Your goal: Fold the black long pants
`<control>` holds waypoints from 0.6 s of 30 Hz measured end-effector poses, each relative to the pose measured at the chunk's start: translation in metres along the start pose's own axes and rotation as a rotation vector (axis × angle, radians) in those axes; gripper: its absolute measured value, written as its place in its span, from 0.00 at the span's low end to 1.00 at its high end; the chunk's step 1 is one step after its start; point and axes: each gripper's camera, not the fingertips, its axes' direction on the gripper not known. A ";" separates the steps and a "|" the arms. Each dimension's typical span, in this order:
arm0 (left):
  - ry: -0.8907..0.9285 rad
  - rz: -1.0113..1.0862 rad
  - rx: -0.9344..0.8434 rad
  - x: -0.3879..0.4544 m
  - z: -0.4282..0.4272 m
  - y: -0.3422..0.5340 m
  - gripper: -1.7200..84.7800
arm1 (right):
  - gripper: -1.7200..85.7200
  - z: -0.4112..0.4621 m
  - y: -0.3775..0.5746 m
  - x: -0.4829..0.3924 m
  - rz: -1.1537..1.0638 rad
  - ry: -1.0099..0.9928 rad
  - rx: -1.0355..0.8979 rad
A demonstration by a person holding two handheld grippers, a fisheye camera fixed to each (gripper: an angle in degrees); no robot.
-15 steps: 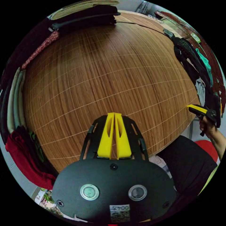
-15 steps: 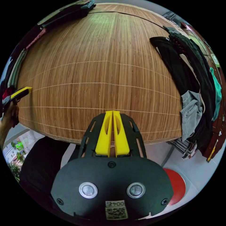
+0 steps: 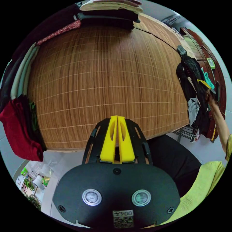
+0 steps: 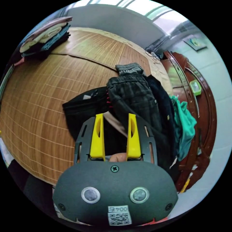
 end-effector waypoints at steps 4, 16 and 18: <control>-0.028 -0.054 -0.039 0.000 -0.008 0.038 0.02 | 0.17 0.069 -0.025 0.023 -0.216 0.109 -0.260; 0.014 -0.080 -0.029 -0.047 0.008 0.059 0.02 | 0.05 0.002 0.206 0.202 0.383 -0.860 0.179; 0.095 -0.024 0.006 -0.061 0.019 0.040 0.02 | 0.05 -0.026 0.258 0.207 0.389 -1.045 0.281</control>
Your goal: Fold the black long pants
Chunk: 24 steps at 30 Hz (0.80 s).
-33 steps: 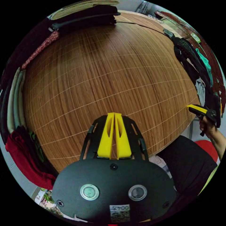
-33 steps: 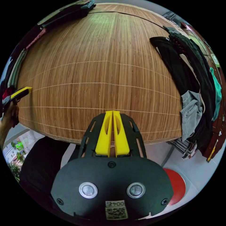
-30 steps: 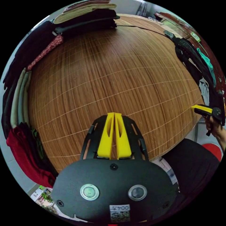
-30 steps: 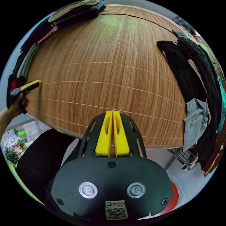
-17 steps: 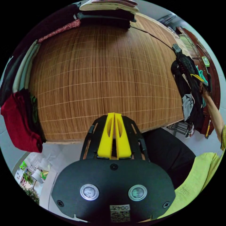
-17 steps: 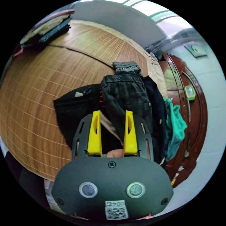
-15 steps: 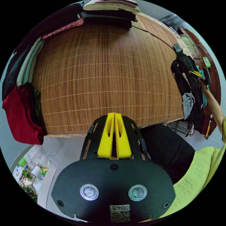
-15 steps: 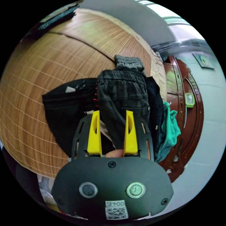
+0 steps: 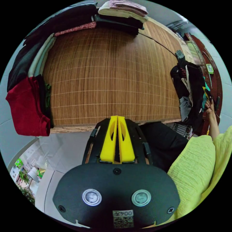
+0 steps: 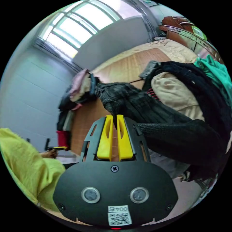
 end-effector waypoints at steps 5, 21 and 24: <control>0.252 0.200 0.086 -0.020 0.011 -0.041 0.04 | 0.03 -0.042 0.083 -0.072 -0.065 -0.333 0.068; 0.581 0.501 0.588 -0.222 -0.062 0.028 0.14 | 0.01 -0.118 0.096 -0.142 -0.146 -0.988 0.426; 0.558 0.489 0.637 -0.266 -0.060 0.053 0.17 | 0.01 -0.125 0.098 -0.158 -0.191 -0.993 0.396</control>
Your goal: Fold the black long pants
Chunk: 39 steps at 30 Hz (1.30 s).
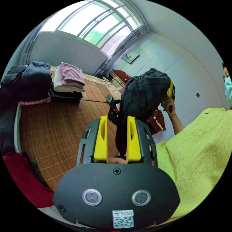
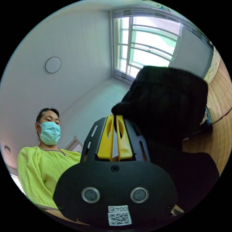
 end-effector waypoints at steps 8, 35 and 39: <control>0.017 0.020 0.079 -0.052 -0.048 0.024 0.24 | 0.01 0.007 0.033 -0.030 0.002 -0.181 -0.050; 0.767 -0.297 -0.024 -0.188 0.065 0.033 0.09 | 0.21 0.066 0.076 -0.037 0.195 0.495 -0.258; 0.783 -0.314 -0.050 -0.187 0.084 0.048 0.09 | 0.23 0.082 0.092 -0.037 0.226 0.487 -0.257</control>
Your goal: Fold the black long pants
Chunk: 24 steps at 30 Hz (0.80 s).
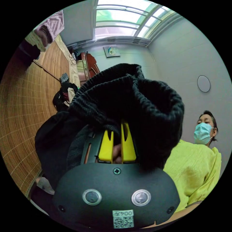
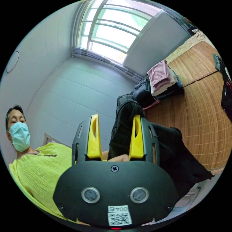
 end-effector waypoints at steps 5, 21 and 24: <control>0.022 -0.028 0.019 -0.020 0.006 0.020 0.08 | 0.23 0.011 -0.006 -0.015 -0.008 0.099 -0.045; -0.203 0.070 0.153 0.008 0.008 0.107 0.06 | 0.26 0.037 -0.016 -0.107 -0.199 0.454 0.031; -0.189 0.067 0.175 0.004 -0.007 0.142 0.06 | 0.27 0.056 -0.011 -0.107 -0.195 0.560 -0.022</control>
